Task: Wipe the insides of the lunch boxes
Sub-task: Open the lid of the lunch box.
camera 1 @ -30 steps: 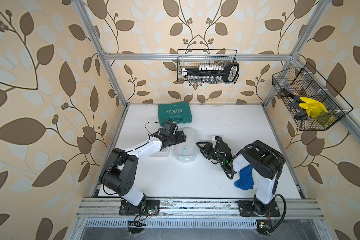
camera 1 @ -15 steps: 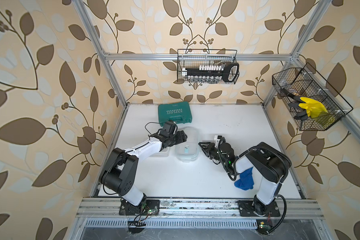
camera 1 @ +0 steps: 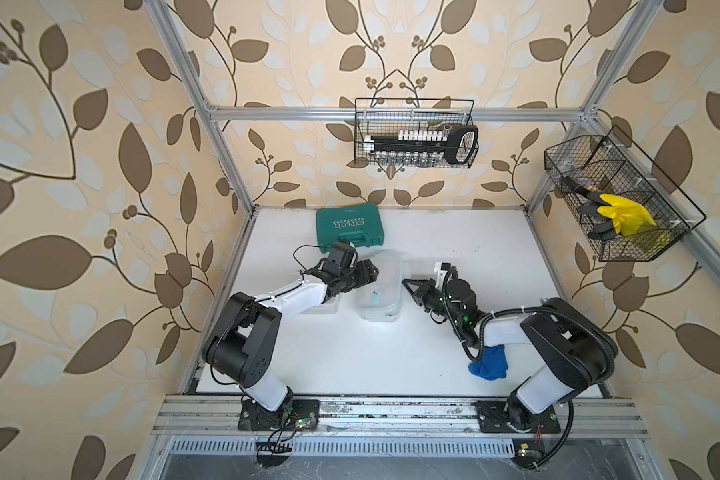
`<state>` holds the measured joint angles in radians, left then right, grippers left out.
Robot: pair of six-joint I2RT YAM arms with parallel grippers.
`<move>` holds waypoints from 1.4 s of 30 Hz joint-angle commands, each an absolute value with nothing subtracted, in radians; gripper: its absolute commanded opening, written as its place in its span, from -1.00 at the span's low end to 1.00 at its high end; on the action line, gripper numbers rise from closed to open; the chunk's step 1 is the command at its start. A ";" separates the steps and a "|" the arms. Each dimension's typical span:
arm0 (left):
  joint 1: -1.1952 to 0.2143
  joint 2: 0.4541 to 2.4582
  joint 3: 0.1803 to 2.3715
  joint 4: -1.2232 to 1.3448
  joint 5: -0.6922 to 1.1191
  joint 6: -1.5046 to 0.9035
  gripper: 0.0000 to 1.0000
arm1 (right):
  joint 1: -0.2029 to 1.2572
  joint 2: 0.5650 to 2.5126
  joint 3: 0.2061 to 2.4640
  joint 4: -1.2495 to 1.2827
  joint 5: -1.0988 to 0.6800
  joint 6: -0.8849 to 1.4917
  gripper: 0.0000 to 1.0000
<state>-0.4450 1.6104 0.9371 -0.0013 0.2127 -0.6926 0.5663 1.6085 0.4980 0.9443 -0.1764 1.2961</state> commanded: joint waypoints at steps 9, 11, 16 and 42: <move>-0.509 1.654 0.876 0.140 0.410 -0.878 0.55 | 0.549 1.385 0.678 0.387 -0.169 1.073 -1.00; -0.513 1.644 0.854 0.204 0.420 -0.914 0.56 | 0.547 1.361 0.696 0.320 -0.159 1.053 -1.00; -0.523 1.634 0.845 0.290 0.447 -0.954 0.58 | 0.542 1.340 0.769 0.182 -0.157 1.007 -1.00; -0.409 1.294 0.826 -0.030 0.261 -0.778 0.98 | 0.609 1.494 0.998 0.287 -0.302 1.007 -1.00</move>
